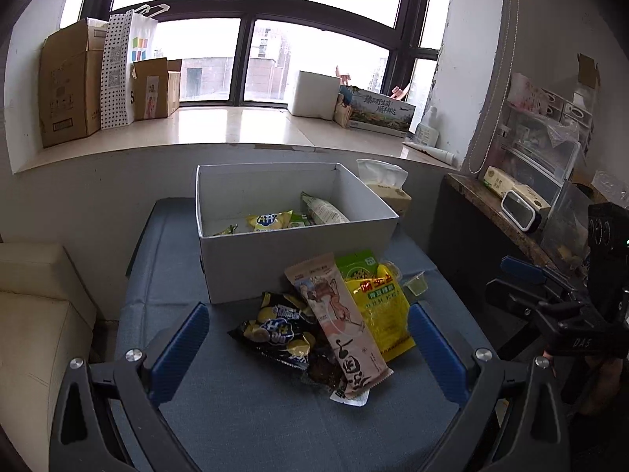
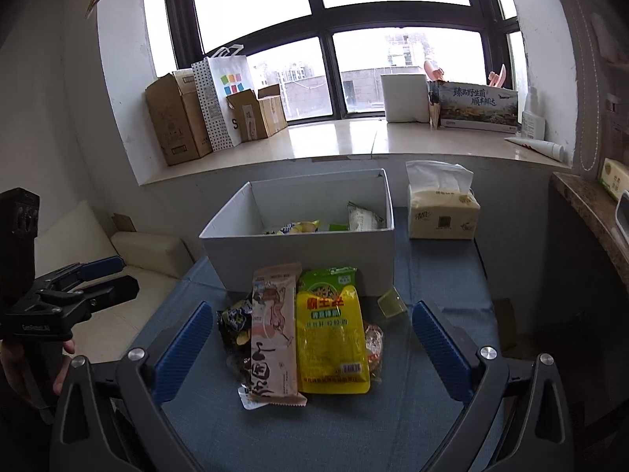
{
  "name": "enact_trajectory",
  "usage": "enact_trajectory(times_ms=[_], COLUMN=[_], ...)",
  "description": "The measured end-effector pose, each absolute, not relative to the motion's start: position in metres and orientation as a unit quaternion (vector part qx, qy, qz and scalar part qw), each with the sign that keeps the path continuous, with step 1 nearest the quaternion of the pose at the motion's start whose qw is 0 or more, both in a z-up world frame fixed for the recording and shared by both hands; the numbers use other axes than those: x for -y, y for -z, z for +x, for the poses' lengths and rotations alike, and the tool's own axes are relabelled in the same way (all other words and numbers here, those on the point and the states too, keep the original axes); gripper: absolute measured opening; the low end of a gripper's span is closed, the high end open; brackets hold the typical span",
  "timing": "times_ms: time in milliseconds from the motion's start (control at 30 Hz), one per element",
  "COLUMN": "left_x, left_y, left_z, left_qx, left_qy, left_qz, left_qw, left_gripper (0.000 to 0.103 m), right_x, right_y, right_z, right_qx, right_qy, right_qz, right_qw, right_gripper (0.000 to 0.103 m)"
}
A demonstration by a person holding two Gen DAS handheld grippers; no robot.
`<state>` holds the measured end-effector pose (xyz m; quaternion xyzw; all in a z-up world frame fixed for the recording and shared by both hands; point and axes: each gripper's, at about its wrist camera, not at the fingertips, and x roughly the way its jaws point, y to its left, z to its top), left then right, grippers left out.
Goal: Organize snacks
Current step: 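Move both tools back toward the remaining snack pile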
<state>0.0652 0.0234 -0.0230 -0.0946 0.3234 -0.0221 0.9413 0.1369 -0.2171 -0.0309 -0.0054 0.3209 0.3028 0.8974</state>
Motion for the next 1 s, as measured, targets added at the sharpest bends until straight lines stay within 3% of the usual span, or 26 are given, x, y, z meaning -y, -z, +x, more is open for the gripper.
enact_trajectory(times_ms=[567,1000], left_x=[-0.035,-0.028], left_y=[0.050,0.062], left_z=[0.046,0.051], left_qx=[-0.350,-0.368], left_qy=[0.026,0.028], left_qz=[-0.138,-0.131], left_qw=[0.926,0.920], left_gripper=[0.103,0.103], right_x=[0.216,0.170], right_y=[0.086,0.123], right_z=[0.125,0.207], right_qx=[-0.383,-0.393], right_qy=[-0.289,-0.291], right_qz=[0.012,-0.056], right_qw=[0.877,0.870], right_gripper=[0.103,0.103])
